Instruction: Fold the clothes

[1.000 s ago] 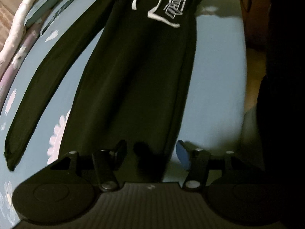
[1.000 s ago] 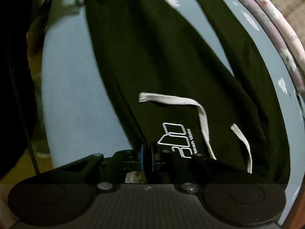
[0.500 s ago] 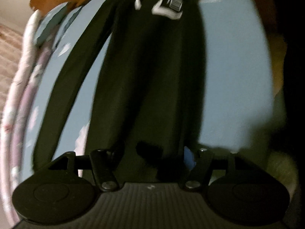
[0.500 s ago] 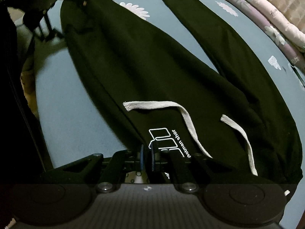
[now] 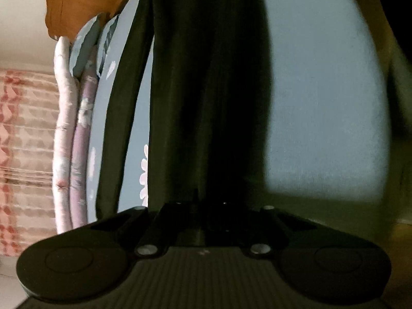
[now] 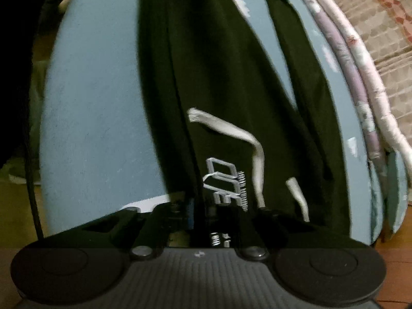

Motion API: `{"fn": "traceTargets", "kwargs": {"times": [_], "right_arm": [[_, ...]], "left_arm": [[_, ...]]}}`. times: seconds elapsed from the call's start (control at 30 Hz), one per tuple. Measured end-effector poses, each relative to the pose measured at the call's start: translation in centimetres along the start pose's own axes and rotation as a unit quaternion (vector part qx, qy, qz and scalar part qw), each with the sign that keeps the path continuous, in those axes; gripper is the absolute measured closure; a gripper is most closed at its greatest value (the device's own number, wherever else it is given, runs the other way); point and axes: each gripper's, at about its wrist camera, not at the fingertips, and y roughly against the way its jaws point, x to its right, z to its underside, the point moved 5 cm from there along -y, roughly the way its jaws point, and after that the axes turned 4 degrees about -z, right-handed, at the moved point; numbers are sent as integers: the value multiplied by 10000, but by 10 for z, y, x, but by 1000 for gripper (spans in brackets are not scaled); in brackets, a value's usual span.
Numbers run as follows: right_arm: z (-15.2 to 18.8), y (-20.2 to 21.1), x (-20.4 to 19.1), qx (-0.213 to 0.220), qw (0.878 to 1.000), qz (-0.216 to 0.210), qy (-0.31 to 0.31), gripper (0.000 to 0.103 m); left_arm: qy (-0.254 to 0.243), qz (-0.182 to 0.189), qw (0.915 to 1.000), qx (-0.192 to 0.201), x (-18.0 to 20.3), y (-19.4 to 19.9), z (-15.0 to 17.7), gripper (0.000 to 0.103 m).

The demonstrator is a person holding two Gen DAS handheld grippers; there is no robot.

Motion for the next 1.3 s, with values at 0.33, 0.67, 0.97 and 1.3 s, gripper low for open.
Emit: {"fn": "traceTargets", "kwargs": {"times": [0.33, 0.67, 0.97, 1.3], "right_arm": [[-2, 4, 16, -179, 9961, -819, -272, 96], [3, -14, 9, -485, 9900, -1265, -404, 82], [-9, 15, 62, -64, 9773, -1558, -1434, 55], [-53, 5, 91, 594, 9587, -1569, -2296, 50]], "left_arm": [[523, 920, 9943, -90, -18, 25, 4, 101], [1237, 1557, 9793, -373, -6, 24, 18, 87], [3887, 1601, 8980, -1302, -94, 36, 120, 52], [7305, 725, 6333, -2450, -87, -21, 284, 50]]}}
